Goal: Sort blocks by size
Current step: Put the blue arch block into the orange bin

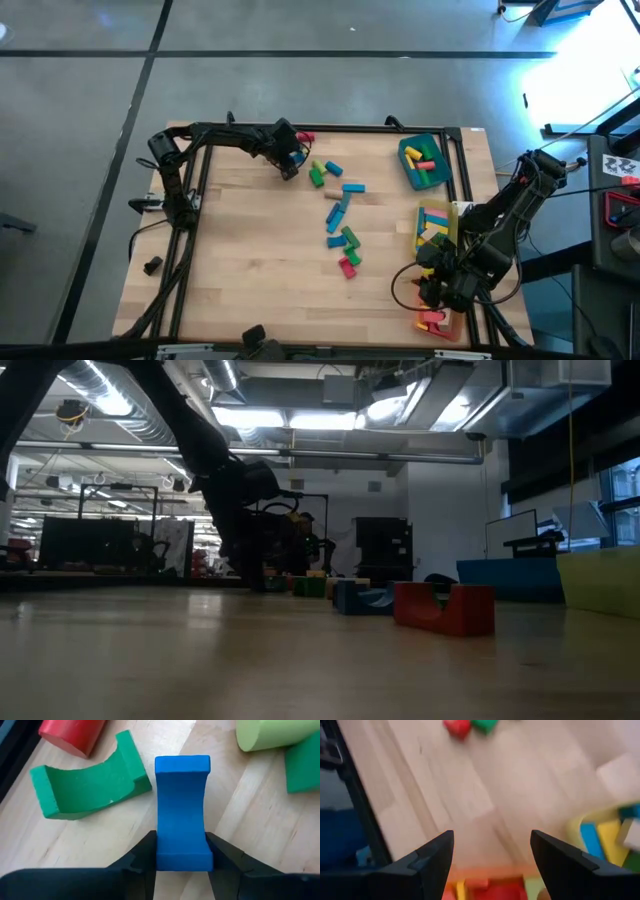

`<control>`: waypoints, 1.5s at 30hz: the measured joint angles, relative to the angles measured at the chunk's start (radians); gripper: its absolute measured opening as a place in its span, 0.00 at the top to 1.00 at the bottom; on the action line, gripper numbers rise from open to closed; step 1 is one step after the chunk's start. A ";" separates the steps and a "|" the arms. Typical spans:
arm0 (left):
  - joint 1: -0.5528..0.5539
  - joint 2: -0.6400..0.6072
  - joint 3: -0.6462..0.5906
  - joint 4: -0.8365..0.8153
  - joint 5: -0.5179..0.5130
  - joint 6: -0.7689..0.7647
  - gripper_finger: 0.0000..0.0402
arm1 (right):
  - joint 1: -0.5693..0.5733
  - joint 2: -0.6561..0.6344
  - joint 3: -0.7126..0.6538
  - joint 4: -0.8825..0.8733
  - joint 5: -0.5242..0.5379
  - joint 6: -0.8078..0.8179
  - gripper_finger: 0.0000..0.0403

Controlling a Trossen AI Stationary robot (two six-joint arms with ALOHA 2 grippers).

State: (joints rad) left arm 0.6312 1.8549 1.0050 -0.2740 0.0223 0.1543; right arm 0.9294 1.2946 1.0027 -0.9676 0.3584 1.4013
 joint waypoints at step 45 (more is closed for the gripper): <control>-0.699 -0.084 -0.002 0.559 0.156 -0.307 0.70 | -0.402 0.000 0.000 0.372 0.142 -0.658 0.34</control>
State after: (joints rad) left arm -0.0682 1.7713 1.0027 0.2852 0.1786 -0.1529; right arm 0.5272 1.2949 1.0027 -0.5959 0.5009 0.7435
